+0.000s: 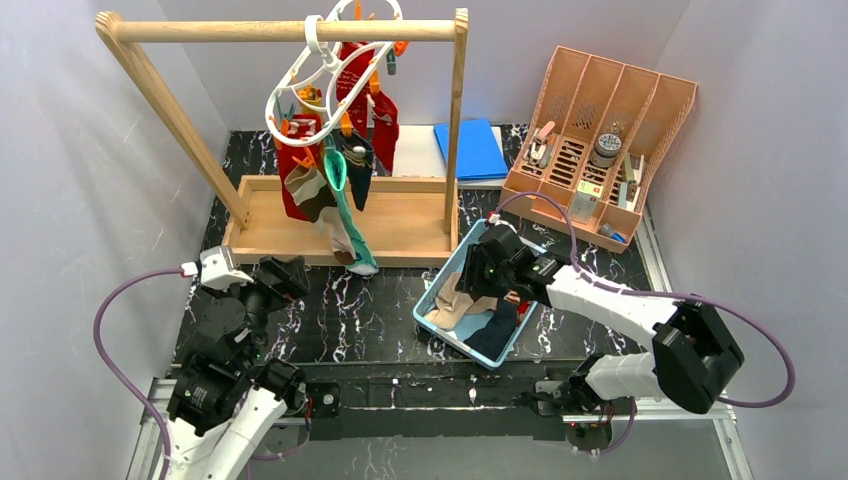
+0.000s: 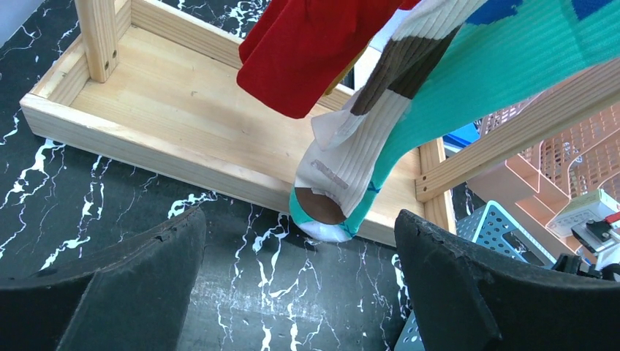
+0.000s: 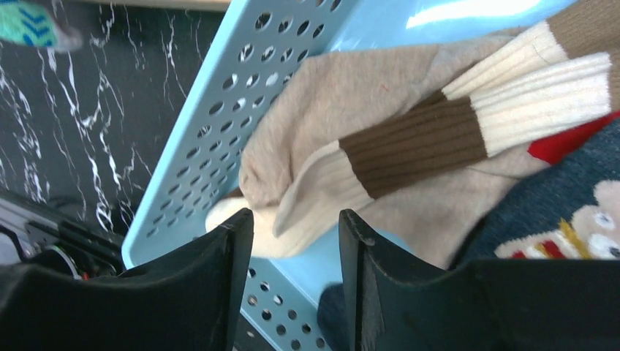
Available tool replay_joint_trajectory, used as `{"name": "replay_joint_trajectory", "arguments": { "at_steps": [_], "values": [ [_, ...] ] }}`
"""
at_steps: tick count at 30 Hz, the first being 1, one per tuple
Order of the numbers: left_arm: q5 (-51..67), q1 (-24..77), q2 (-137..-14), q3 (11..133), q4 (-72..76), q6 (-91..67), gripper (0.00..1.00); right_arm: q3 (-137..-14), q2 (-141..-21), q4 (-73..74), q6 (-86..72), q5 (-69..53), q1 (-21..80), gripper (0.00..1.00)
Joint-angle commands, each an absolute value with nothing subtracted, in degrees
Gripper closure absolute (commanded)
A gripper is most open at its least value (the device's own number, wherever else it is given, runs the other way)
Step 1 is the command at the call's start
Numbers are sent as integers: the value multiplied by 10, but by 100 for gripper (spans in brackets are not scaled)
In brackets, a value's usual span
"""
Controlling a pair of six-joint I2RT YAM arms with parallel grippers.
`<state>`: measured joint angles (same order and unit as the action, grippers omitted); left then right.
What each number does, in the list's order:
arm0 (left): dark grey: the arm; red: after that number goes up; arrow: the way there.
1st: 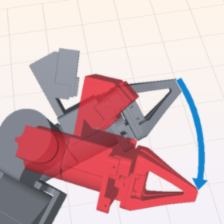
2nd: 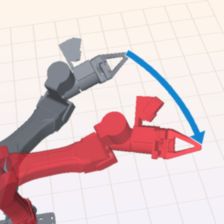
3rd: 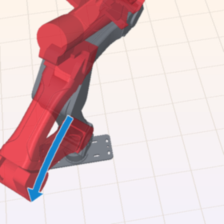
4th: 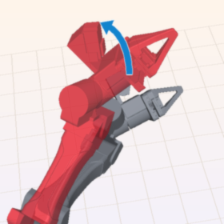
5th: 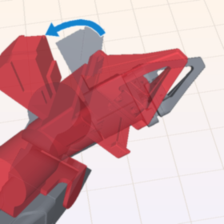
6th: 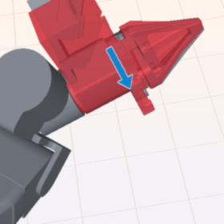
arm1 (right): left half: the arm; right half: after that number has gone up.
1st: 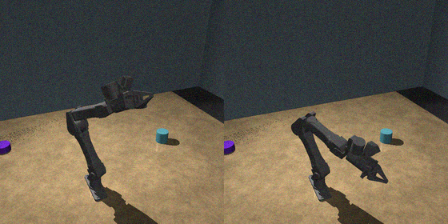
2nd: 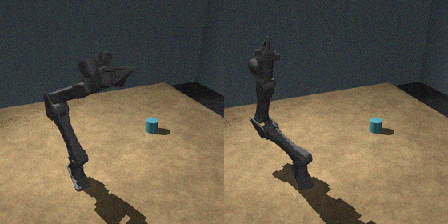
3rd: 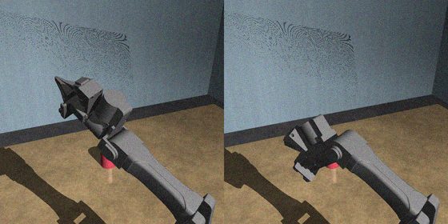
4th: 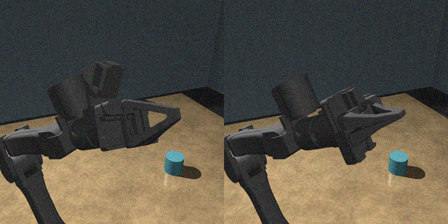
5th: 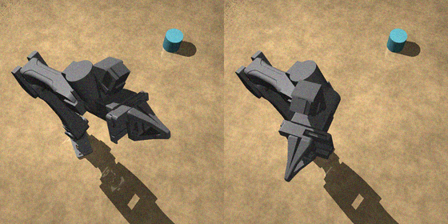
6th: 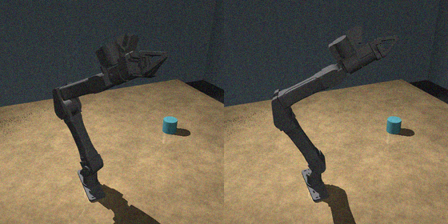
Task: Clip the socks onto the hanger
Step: Pick up the sock from the bin.
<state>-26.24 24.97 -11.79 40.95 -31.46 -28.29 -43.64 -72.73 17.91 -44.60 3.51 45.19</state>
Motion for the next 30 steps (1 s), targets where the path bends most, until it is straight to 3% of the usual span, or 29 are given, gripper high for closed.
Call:
{"name": "replay_joint_trajectory", "arguments": {
  "at_steps": [1, 9, 18, 20, 23, 30],
  "values": [
    [-280, 252, -110, 409, -310, -293, 2, -445, -753, 127, -509, 72, 459, 46],
    [-275, 252, -110, 406, -308, -295, 2, -439, -791, 110, -516, 51, 464, 53],
    [-270, 252, -113, 405, -306, -292, 2, -439, -833, 116, -514, 38, 472, 68],
    [-269, 252, -113, 405, -307, -291, 2, -440, -825, 125, -511, 50, 474, 76],
    [-269, 252, -115, 406, -307, -289, 2, -453, -786, 146, -492, 75, 475, 98],
    [-263, 252, -121, 406, -306, -288, 2, -555, -691, 207, -339, 116, 474, 99]
  ]
}}
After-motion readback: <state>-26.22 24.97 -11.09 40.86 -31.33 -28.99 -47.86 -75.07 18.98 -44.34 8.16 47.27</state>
